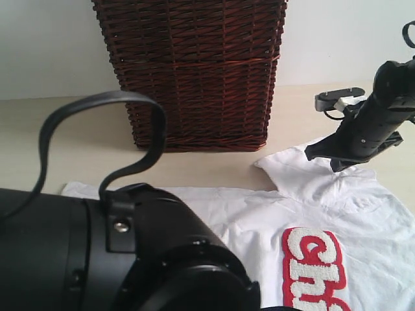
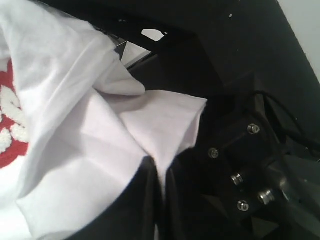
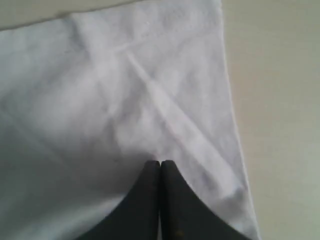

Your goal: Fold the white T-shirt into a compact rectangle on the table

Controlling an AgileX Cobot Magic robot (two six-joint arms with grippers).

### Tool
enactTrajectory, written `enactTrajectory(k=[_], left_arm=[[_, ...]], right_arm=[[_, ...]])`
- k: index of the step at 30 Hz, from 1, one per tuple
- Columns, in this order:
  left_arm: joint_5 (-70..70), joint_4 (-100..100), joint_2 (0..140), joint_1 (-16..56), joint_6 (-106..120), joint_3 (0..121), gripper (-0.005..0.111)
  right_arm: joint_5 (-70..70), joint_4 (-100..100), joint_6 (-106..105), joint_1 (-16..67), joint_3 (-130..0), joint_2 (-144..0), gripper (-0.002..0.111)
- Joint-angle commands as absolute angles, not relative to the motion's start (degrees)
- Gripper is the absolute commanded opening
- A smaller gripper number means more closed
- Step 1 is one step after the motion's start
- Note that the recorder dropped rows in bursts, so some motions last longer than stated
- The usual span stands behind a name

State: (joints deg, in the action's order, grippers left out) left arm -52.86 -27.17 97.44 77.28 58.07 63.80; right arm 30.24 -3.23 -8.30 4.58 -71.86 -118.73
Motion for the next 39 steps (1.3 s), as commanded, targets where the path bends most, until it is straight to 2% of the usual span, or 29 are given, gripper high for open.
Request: enactTrajectory(k=[1, 7, 9, 16, 18, 21, 22, 25, 27, 28, 29, 30, 32, 35, 37, 39], left_arm=[[-53.2, -27.2, 96.8, 77.1, 57.8, 63.6, 0.0], [-56.8, -33.0, 96.8, 77.1, 57.7, 63.6, 0.0], [-58.3, -34.3, 96.8, 77.1, 57.9, 63.6, 0.003], [-61.0, -38.5, 96.8, 77.2, 57.9, 63.6, 0.045], [-63.5, -38.5, 96.8, 77.2, 57.9, 63.6, 0.052], [-65.0, -36.2, 96.8, 77.2, 57.9, 63.3, 0.054], [-61.1, -30.6, 96.8, 76.9, 54.3, 63.3, 0.054], [-49.2, -9.5, 96.8, 74.5, 30.8, 63.3, 0.043], [-44.9, 9.6, 96.8, 68.1, 9.0, 63.3, 0.027], [-44.6, 13.7, 96.8, 65.0, 3.9, 63.3, 0.022], [-43.9, 17.6, 96.8, 58.4, -0.9, 63.3, 0.009], [-43.1, 17.6, 96.8, 54.7, -0.9, 63.3, 0.001], [-36.5, 14.9, 97.7, 41.7, -1.9, 63.3, 0.0], [-33.2, 7.2, 102.2, 26.7, -1.0, 63.3, 0.0], [-33.5, -0.3, 106.6, 20.3, 3.7, 63.3, 0.0], [-35.2, -10.2, 110.3, 18.2, 12.2, 63.3, 0.0]], right_arm=[[31.2, -0.5, -5.8, 4.7, -75.9, -123.8, 0.0], [32.3, -0.5, -5.8, 4.7, -82.7, -128.3, 0.0], [34.3, -0.5, -5.8, 4.7, -85.8, -129.9, 0.0], [38.4, -0.5, -5.8, 4.7, -94.3, -133.9, 0.0], [39.0, -0.5, -5.8, 4.7, -95.5, -134.6, 0.0], [39.2, -0.5, -6.1, 4.7, -96.3, -135.0, 0.0], [39.3, -0.4, -6.2, 4.7, -96.4, -135.0, 0.0], [40.0, 0.0, -6.2, 4.7, -96.4, -134.6, 0.0], [40.8, 0.0, -6.3, 4.7, -96.4, -133.4, 0.0], [41.2, -0.4, -6.3, 4.7, -96.4, -132.6, 0.0], [41.9, -0.8, -6.5, 4.7, -96.4, -131.1, 0.0], [42.7, -1.7, -7.6, 4.7, -96.4, -130.1, 0.0], [45.8, -5.3, -10.2, 4.7, -95.3, -126.6, 0.0], [42.6, -7.9, -11.3, 4.7, -87.0, -122.7, 0.0], [39.0, -7.2, -11.2, 4.7, -81.0, -120.4, 0.0], [36.9, -7.1, -10.4, 4.7, -77.0, -118.8, 0.0]])
